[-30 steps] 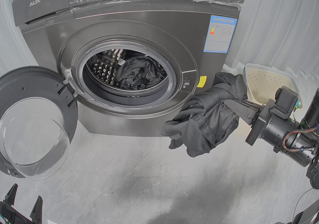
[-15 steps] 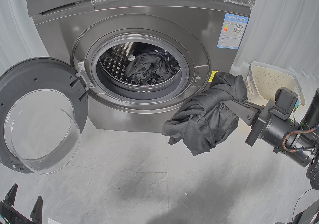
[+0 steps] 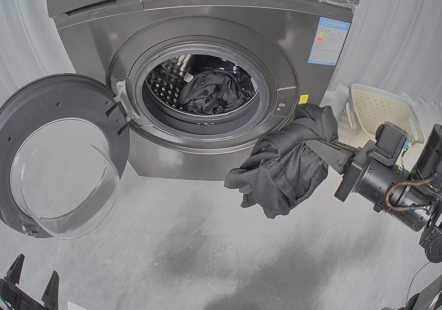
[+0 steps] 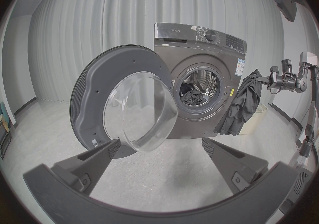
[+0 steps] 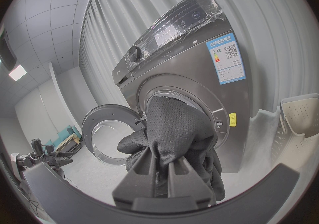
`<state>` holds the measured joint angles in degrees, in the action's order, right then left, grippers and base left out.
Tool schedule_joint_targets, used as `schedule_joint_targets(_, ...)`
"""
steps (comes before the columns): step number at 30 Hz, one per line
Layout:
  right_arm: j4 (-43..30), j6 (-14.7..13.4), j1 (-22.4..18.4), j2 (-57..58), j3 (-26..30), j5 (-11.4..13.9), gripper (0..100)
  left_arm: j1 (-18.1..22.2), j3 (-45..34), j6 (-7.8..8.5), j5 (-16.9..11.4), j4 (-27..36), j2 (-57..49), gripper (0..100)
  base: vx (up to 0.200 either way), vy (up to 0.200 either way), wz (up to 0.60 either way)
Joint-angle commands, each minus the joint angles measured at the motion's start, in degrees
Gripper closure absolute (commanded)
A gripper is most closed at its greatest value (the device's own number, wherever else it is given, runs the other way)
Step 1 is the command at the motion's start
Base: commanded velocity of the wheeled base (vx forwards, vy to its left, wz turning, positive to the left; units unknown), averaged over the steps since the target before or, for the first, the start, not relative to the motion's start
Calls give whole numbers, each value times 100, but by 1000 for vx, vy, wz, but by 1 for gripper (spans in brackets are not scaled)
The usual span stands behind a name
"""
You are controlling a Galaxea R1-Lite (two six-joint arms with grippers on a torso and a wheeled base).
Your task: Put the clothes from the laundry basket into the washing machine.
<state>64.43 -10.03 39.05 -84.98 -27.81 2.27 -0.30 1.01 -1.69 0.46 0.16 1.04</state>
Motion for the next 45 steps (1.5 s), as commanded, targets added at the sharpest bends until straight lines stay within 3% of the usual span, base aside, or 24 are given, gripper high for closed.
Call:
schedule_joint_targets(1,-9,-43,59,-238,-155,-16,100,4,-92,38,15,-16,-77,0,0,0,0)
schedule_joint_targets(6,26,-43,112,-739,-410,-148,100,22,-101,249,6,2,-86,0,0,0,0)
schedule_joint_targets(11,193,-87,217,-1047,-937,-359,100,22,-101,231,6,2,-86,0,0,0,0)
schedule_joint_targets(18,219,-421,314,-1187,-1280,-543,100,22,-101,231,6,-7,-86,0,0,0,0)
schedule_joint_targets(20,219,-464,323,-1231,-1315,-534,100,30,-13,398,-55,-174,-95,0,0,0,0)
schedule_joint_targets(22,219,-464,358,-1267,-1297,-490,100,48,549,407,-301,-552,63,0,0,0,0)
schedule_joint_targets(25,219,-482,516,-1293,-1306,-332,100,-119,962,275,-1417,-420,573,0,0,0,0)
schedule_joint_targets(27,219,-482,525,-1293,-1315,-306,100,-128,971,257,-1532,-385,635,0,0,0,0)
schedule_joint_targets(28,211,-500,569,-1337,-1491,-95,100,-172,971,-24,-2331,-244,1347,0,0,0,0)
schedule_joint_targets(29,211,-500,578,-1381,-1552,-69,100,-163,971,-103,-2534,-262,1628,0,0,0,0)
schedule_joint_targets(30,219,-500,578,-1398,-1570,-69,100,-163,971,-112,-2560,-262,1672,0,0,0,0)
schedule_joint_targets(31,211,-508,631,-1495,-1719,-60,100,-189,980,-138,-2982,-306,2243,0,0,0,0)
schedule_joint_targets(32,211,-508,631,-1495,-1719,-60,100,-189,980,-138,-2982,-306,2243,0,0,0,0)
schedule_joint_targets(33,211,-508,683,-1504,-1816,-60,100,-207,1033,-112,-3316,-403,2726,0,0,0,0)
schedule_joint_targets(34,211,-508,692,-1504,-1825,-60,100,-207,1033,-112,-3316,-403,2726,0,0,0,0)
schedule_joint_targets(35,211,-526,745,-1513,-1939,-86,100,-277,1041,-85,-3544,-614,3201,0,0,0,0)
schedule_joint_targets(36,211,-561,789,-1521,-1974,-95,100,-374,1041,-85,-3597,-807,3482,0,0,0,0)
schedule_joint_targets(41,228,-667,859,-1609,-2036,-121,100,-804,1033,-94,-3597,-1448,4317,0,0,0,0)
schedule_joint_targets(45,228,-684,841,-1627,-2088,-200,100,-1349,1112,-129,-3509,-2354,5451,0,0,0,0)
